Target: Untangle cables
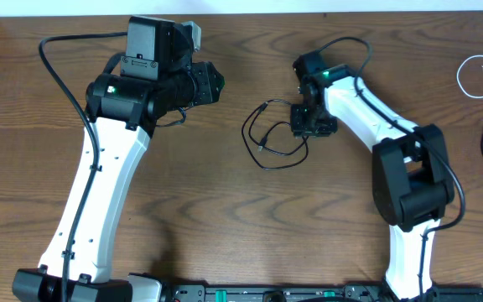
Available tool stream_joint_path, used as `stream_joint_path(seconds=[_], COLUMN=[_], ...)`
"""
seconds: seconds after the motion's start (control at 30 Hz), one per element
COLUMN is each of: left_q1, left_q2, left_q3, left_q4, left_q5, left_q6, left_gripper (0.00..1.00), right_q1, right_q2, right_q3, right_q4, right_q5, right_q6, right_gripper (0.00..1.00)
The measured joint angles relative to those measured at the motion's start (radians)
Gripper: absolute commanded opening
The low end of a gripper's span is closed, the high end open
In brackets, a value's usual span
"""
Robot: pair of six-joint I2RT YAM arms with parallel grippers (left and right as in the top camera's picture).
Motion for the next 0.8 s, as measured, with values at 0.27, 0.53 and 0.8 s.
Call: stream_joint_path(seconds=[0.27,0.53,0.8], left_q1=[0.000,0.000,0.000], left_q2=[0.000,0.000,0.000], left_q3=[0.000,0.000,0.000], left_q4=[-0.002,-0.006,-0.010], left_q5=[0.000,0.000,-0.002], left_q6=[0.000,0.000,0.000], left_gripper=[0.40,0.41,0.41], right_q1=[0.046,0.058,0.057], right_q2=[0.014,0.040,0.040], right_q3=[0.000,-0.002,-0.003], right_q4=[0.003,-0.005,-0.024], right_q5=[0.059,0.109,0.119], right_q6=[0.043,0.070,0.079], right_gripper=[0.32,0.31,0.31])
